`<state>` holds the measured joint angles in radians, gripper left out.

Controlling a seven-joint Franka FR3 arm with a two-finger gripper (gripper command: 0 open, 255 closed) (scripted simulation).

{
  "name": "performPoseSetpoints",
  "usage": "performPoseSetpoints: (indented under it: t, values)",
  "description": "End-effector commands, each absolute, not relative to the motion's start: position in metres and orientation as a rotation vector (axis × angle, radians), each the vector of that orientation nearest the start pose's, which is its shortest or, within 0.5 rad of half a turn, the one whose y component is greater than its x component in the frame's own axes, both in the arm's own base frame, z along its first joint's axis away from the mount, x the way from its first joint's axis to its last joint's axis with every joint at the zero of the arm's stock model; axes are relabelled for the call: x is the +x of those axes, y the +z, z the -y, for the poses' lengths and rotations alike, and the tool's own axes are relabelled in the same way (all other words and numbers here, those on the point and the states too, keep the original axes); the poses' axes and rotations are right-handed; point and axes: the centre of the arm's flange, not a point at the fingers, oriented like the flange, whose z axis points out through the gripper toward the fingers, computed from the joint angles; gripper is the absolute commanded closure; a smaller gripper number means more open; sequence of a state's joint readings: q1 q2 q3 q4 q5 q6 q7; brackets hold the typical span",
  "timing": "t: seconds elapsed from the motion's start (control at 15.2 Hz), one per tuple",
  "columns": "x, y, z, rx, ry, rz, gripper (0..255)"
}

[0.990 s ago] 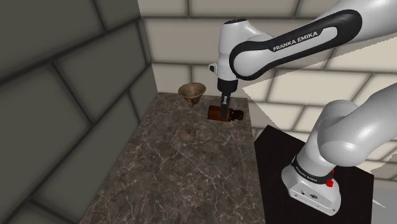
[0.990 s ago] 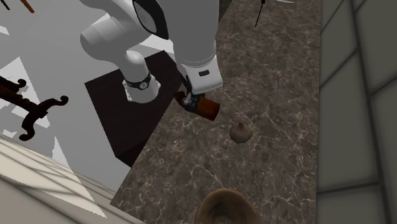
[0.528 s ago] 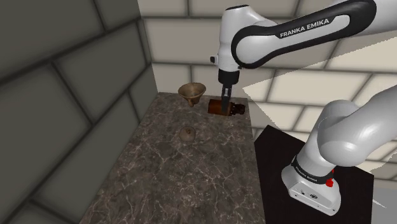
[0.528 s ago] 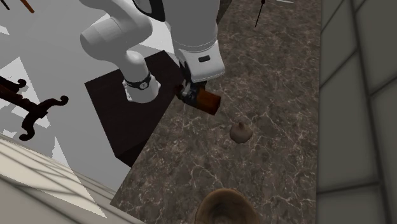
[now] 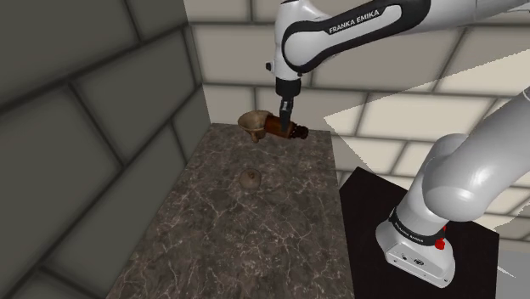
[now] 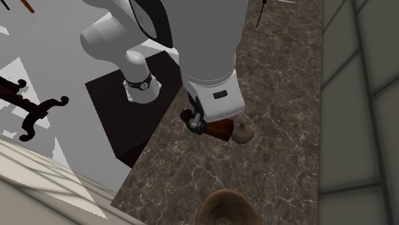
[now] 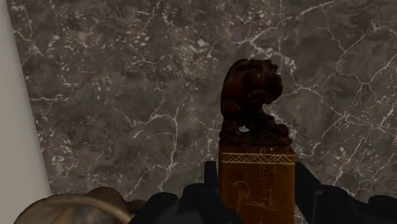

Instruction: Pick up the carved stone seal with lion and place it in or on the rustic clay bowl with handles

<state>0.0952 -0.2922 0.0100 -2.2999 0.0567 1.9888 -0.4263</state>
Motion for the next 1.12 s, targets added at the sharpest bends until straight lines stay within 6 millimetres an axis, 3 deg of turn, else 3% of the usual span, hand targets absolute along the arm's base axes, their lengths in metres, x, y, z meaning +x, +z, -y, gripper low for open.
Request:
performPoseSetpoints:
  t: [0.0, 1.06]
  values:
    - [0.481, 0.465, -0.041, -2.992, 0.016, 0.777, 255]
    - [0.680, 0.476, 0.037, -2.992, 0.016, 0.777, 255]
